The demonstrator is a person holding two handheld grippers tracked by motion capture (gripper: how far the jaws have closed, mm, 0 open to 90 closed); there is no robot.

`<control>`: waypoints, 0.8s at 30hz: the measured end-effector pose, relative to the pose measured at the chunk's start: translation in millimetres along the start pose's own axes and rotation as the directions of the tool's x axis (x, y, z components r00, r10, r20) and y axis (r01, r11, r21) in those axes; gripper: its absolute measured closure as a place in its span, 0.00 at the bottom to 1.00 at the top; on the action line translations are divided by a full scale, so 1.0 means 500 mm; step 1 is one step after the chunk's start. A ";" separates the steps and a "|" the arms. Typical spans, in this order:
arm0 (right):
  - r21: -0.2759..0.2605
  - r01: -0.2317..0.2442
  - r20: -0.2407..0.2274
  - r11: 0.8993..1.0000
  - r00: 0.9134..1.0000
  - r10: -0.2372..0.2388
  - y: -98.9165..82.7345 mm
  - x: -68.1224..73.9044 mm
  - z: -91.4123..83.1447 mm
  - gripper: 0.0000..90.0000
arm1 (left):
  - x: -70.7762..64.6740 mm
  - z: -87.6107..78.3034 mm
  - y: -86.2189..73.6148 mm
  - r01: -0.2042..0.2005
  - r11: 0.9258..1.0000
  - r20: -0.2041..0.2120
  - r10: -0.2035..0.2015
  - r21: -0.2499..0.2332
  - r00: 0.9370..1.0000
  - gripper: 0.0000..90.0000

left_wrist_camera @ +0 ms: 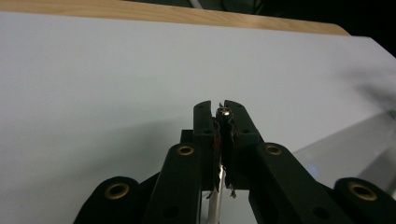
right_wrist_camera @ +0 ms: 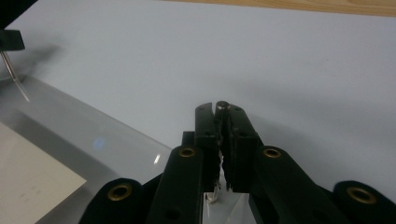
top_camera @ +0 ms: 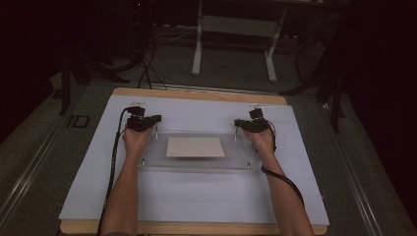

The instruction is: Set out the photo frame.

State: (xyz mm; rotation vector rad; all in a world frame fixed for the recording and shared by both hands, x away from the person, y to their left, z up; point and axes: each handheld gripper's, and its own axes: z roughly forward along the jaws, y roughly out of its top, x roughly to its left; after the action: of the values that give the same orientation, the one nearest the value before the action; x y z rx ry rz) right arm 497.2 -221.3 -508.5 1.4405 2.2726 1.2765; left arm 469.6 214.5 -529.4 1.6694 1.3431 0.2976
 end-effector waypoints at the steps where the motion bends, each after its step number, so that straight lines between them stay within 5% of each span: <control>1: 0.000 0.000 0.000 1.000 1.000 0.000 0.000 0.000 0.000 0.95 | 0.000 0.000 0.000 0.000 1.000 0.000 0.000 0.000 1.000 0.94; 10: 0.016 0.047 0.043 0.999 0.998 -0.047 0.006 0.008 0.001 0.92 | 0.003 0.007 0.014 0.030 0.999 -0.003 -0.030 0.045 1.000 0.94; 13: -0.008 0.077 0.059 0.997 0.995 -0.076 0.000 0.018 -0.021 0.84 | 0.005 0.007 0.013 0.028 0.999 0.006 -0.029 0.043 1.000 0.94; 24: -0.054 0.165 0.043 0.985 0.986 -0.162 -0.033 0.045 -0.100 0.83 | 0.007 0.009 0.014 0.047 0.998 0.008 -0.047 0.048 0.999 0.94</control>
State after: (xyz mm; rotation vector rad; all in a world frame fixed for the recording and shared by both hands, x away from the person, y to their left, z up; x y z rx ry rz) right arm 447.4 -234.5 -482.9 1.2207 2.2573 1.2425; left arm 478.7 215.6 -527.6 1.6737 1.3900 0.2317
